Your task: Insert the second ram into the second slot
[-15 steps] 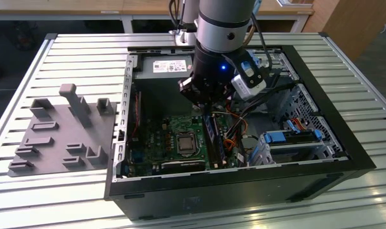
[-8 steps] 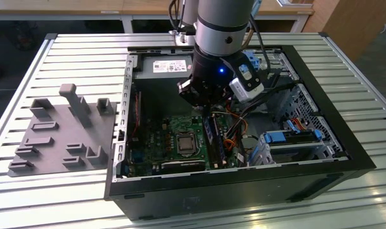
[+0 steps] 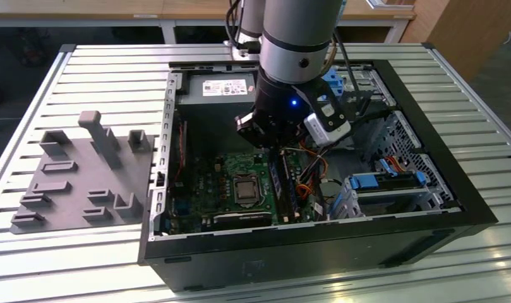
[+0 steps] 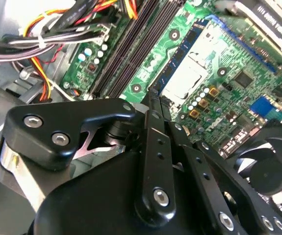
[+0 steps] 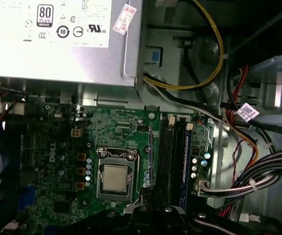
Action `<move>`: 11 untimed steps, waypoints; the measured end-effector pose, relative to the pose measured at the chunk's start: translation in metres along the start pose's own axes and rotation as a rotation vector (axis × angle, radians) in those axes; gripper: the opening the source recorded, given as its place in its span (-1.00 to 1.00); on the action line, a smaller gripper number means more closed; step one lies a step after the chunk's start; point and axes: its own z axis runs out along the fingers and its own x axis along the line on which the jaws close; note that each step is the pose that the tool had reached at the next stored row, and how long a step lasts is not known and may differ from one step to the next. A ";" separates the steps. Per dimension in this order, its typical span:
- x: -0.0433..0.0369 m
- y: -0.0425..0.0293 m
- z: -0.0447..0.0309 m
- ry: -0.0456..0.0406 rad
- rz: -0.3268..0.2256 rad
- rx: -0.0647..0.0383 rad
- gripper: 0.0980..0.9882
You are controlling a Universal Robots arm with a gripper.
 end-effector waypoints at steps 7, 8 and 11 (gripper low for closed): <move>-0.0002 -0.0004 0.0042 0.0004 0.034 -0.001 -0.96; -0.0003 -0.0004 0.0048 0.0005 0.037 -0.001 -0.96; 0.0001 -0.0004 0.0057 0.0009 0.039 -0.001 -0.96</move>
